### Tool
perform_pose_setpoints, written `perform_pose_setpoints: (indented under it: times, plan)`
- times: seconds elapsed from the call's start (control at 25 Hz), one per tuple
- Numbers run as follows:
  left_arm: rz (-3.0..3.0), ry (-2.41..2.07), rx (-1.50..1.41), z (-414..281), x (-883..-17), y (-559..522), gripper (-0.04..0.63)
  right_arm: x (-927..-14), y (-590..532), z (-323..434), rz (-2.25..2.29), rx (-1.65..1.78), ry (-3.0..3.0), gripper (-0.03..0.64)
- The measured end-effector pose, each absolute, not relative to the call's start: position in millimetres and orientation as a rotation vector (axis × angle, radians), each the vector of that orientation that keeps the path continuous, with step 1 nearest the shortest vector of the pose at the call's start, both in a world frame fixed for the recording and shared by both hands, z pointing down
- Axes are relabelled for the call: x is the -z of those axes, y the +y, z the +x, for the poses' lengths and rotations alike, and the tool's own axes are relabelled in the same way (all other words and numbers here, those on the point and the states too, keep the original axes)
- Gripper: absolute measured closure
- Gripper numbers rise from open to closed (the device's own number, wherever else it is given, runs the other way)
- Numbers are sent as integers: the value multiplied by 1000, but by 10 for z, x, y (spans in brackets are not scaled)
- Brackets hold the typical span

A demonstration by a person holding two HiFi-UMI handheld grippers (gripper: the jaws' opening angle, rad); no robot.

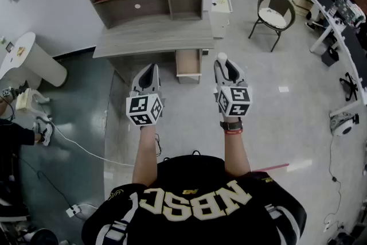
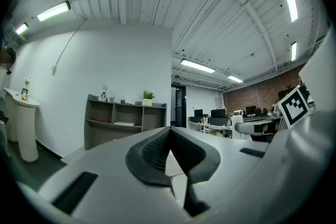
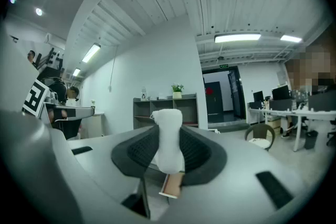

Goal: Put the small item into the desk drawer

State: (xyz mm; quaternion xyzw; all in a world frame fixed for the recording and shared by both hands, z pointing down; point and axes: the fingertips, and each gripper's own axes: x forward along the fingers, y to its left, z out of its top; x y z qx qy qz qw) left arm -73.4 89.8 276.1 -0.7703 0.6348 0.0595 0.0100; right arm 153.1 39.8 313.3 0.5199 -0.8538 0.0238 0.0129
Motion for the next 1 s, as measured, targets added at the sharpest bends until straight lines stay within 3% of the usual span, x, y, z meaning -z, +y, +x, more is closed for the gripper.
perform_pose_setpoints:
  times: [0.44, 1.0]
  plan:
    - [-2462, 1983, -118, -511, -2963, 871, 583, -3459, 301, 1412, 1532, -194, -2671, 486]
    - [-2496, 1937, -173, -1086, -3008, -221, 583, -3323, -676, 978, 1617, -184, -2668, 482]
